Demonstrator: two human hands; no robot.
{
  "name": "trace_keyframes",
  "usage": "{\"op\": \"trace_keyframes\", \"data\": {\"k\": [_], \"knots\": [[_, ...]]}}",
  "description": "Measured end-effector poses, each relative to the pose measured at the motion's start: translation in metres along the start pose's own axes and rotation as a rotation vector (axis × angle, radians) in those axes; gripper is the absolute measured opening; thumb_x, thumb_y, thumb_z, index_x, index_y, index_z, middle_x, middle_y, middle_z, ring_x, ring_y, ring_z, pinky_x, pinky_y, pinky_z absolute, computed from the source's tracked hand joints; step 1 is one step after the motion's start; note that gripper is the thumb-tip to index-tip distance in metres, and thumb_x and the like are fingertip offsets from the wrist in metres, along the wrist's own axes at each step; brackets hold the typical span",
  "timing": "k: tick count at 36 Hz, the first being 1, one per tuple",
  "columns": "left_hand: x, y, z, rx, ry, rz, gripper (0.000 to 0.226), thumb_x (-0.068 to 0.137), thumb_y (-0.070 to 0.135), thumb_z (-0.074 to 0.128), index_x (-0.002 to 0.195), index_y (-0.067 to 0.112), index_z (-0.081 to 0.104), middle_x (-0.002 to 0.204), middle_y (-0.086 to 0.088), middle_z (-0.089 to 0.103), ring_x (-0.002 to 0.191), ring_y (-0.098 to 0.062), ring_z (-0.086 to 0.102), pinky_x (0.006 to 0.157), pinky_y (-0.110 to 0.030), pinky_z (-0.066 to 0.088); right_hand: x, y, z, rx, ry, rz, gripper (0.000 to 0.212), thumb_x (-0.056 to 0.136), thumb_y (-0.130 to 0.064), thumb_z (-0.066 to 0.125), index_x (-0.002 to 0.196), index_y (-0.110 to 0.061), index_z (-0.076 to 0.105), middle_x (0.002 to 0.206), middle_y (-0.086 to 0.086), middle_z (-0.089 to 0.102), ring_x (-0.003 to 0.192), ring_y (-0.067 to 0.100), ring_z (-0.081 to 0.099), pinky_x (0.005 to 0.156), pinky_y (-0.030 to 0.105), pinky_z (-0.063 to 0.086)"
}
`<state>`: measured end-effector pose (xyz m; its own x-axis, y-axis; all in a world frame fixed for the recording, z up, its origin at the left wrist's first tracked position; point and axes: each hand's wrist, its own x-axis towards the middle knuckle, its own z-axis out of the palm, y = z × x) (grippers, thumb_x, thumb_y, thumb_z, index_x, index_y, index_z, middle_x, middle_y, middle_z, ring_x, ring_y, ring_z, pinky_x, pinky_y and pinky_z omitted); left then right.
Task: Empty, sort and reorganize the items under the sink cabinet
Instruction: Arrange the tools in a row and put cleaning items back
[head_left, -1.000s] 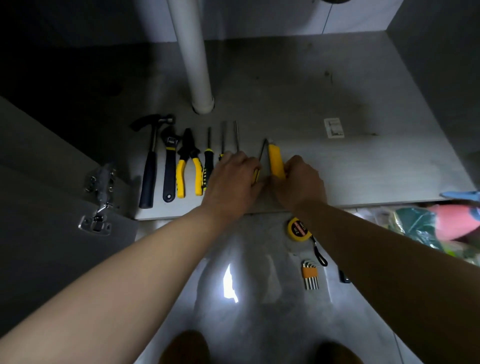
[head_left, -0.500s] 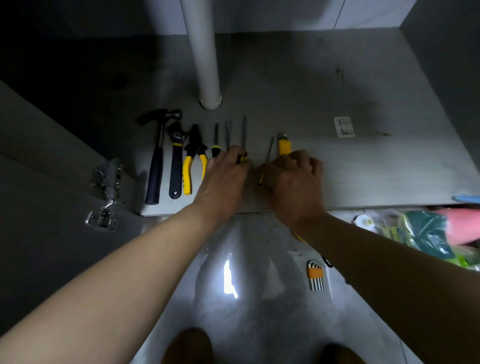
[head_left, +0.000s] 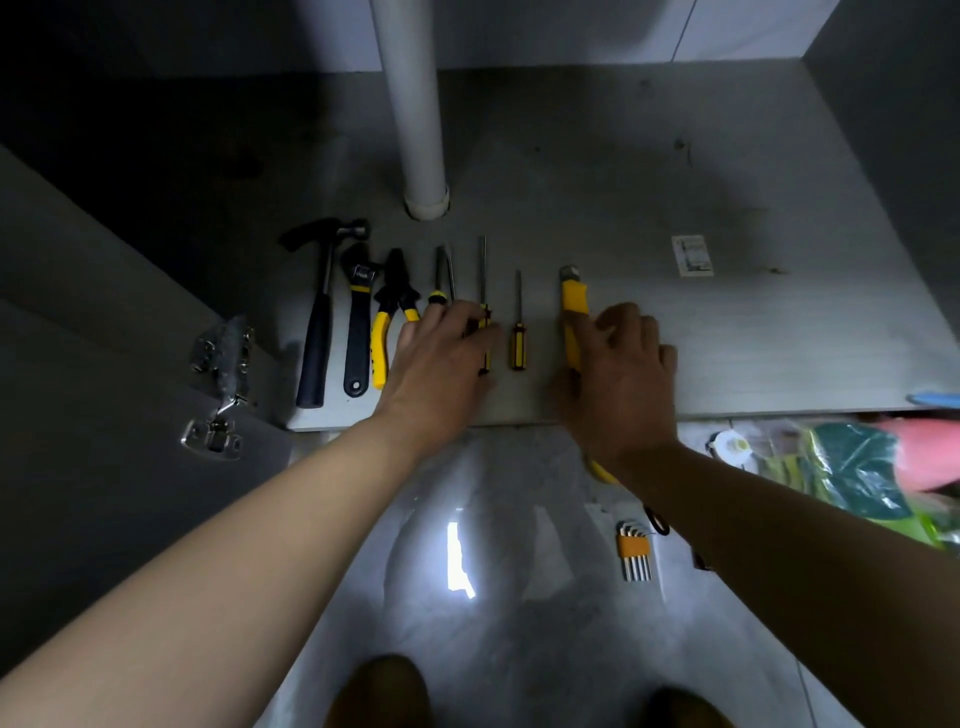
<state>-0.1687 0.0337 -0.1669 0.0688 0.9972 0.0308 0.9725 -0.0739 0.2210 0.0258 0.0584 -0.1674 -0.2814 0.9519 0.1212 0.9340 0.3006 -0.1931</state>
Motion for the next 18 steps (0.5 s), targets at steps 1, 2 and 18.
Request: {"op": "trace_keyframes", "data": {"k": [1, 2, 18], "knots": [[-0.002, -0.001, 0.0, 0.004, 0.004, 0.005, 0.054, 0.084, 0.022, 0.071, 0.136, 0.028, 0.06, 0.145, 0.0, 0.046, 0.132, -0.026, 0.04, 0.097, -0.037, 0.024, -0.002, 0.003, 0.0, 0.014, -0.016, 0.015, 0.059, 0.078, -0.027, 0.064, 0.135, -0.02, 0.051, 0.118, 0.012, 0.046, 0.104, 0.032, 0.046, 0.078, 0.039, 0.039], [-0.003, -0.002, 0.001, 0.008, 0.009, 0.008, 0.055, 0.084, 0.019, 0.07, 0.137, 0.028, 0.059, 0.145, 0.0, 0.046, 0.131, -0.024, 0.041, 0.097, -0.035, 0.022, -0.003, 0.006, 0.001, 0.048, -0.044, 0.014, 0.06, 0.078, -0.023, 0.064, 0.136, -0.019, 0.05, 0.117, 0.013, 0.045, 0.102, 0.032, 0.045, 0.076, 0.038, 0.041], [-0.001, -0.014, 0.001, -0.097, -0.004, 0.027, 0.052, 0.087, 0.024, 0.073, 0.138, 0.031, 0.061, 0.143, 0.006, 0.051, 0.134, -0.02, 0.042, 0.1, -0.032, 0.023, 0.002, -0.004, 0.011, 0.337, -0.119, -0.054, 0.064, 0.088, -0.001, 0.057, 0.148, -0.015, 0.042, 0.123, 0.013, 0.047, 0.109, 0.031, 0.046, 0.086, 0.044, 0.05]]}}
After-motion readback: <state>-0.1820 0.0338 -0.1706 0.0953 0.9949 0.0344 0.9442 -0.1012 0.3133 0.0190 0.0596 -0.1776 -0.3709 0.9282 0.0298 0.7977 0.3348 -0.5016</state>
